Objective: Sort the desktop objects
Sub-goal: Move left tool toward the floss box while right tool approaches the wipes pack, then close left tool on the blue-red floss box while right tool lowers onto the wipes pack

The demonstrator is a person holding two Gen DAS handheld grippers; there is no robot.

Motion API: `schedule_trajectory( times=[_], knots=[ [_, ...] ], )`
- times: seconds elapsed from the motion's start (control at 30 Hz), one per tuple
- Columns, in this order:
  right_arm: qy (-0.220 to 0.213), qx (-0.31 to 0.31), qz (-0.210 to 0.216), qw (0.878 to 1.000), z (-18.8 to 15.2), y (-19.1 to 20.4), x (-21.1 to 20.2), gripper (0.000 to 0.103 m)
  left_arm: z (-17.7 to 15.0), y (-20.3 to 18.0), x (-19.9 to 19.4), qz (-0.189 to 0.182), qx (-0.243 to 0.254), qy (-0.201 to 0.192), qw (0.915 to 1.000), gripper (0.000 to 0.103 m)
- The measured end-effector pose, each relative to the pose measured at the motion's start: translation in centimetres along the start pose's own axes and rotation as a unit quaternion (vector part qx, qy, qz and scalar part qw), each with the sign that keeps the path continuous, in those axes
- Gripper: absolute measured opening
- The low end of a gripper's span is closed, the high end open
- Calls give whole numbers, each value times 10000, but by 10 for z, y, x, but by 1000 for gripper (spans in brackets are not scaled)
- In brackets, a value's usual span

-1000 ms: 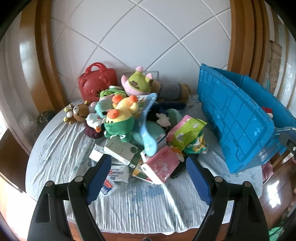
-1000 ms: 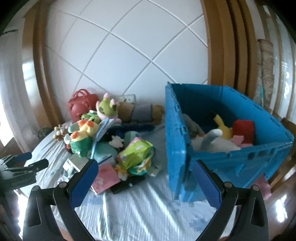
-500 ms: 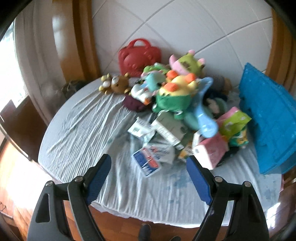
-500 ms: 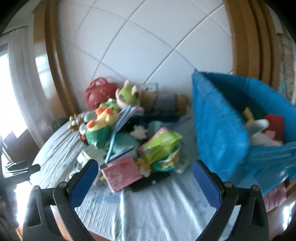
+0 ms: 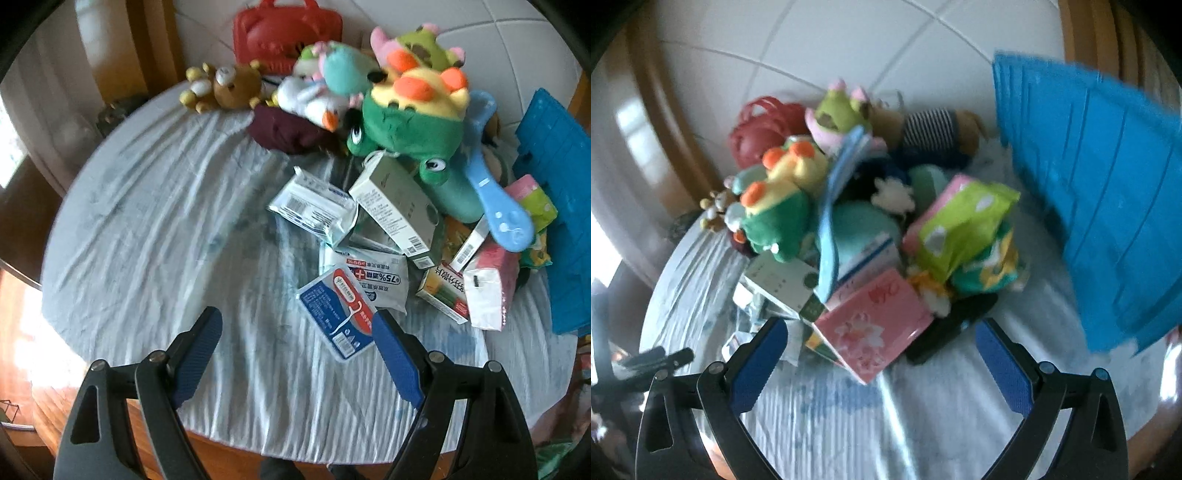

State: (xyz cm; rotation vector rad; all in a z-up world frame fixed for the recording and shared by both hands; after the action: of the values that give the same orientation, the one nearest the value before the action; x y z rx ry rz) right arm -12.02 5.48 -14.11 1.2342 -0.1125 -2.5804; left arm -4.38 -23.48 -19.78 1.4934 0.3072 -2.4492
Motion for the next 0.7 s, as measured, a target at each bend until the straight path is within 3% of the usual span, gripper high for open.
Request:
schedule_trajectory(
  times=[0.2,0.5,0.7],
  knots=[
    [396,138,-220,9989,-13,6,35,103,-4,-18,50,-186,-76,483,9986,83],
    [700,-20,-126,9975,-14,-6,75,103,-18,-34,88,-9,-521,663,9964,84],
    [593,-491,585,9953,-13,26,78,103,-19,-16,81,174,-312,362,9987,82]
  ],
)
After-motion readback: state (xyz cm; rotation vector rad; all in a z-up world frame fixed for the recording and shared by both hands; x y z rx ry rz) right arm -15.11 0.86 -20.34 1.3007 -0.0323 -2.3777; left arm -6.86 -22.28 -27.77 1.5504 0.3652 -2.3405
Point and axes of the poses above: each gripper's, at about its wrist camera, not at the fingertips, and x roughly the way its jaws point, y to its left, z to its top, the point moved 1 cm from there along x, roughly the way its jaws point, and after that the axes turned 1 degree about -y, right-handed, at the moved point
